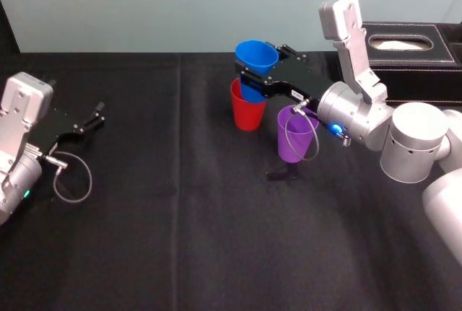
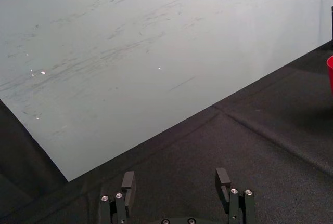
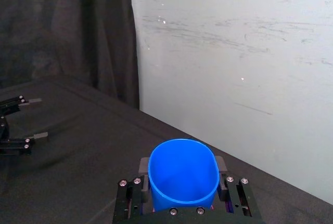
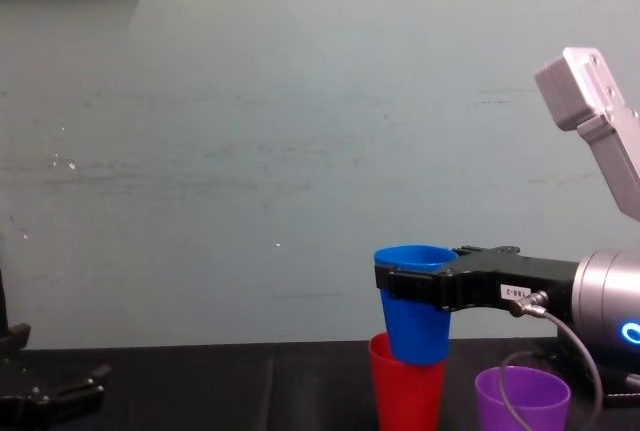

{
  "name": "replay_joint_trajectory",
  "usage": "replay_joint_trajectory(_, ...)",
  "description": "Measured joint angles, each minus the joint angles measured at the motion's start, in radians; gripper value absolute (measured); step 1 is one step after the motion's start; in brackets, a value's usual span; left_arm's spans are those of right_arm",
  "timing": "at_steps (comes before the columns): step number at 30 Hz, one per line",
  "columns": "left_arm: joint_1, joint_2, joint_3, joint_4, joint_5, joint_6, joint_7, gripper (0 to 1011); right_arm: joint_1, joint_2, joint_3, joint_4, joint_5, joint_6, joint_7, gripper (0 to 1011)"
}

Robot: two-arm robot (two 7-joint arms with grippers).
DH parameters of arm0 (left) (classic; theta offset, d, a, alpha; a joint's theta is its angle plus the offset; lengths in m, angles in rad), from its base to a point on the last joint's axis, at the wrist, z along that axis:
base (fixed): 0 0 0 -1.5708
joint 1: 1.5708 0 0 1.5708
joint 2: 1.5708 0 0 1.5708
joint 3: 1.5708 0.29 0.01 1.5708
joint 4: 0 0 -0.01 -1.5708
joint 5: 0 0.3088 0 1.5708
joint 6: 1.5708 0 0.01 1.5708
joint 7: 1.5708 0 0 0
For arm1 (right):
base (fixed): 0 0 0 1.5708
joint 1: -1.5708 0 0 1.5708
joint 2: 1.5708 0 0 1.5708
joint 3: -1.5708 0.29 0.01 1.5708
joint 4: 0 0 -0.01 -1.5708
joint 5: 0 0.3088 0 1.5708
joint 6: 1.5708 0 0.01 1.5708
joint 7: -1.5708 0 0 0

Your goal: Stack the three plastic cups sequentially using one hand.

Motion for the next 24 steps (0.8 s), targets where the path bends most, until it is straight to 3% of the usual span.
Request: replay_joint_trajectory(24,0.000,0.000,0.000,0.000,0.000,0.000,0.000,1004,0.017,-0.012,0.000,0.012,-0.006,-0.003,0.001,718)
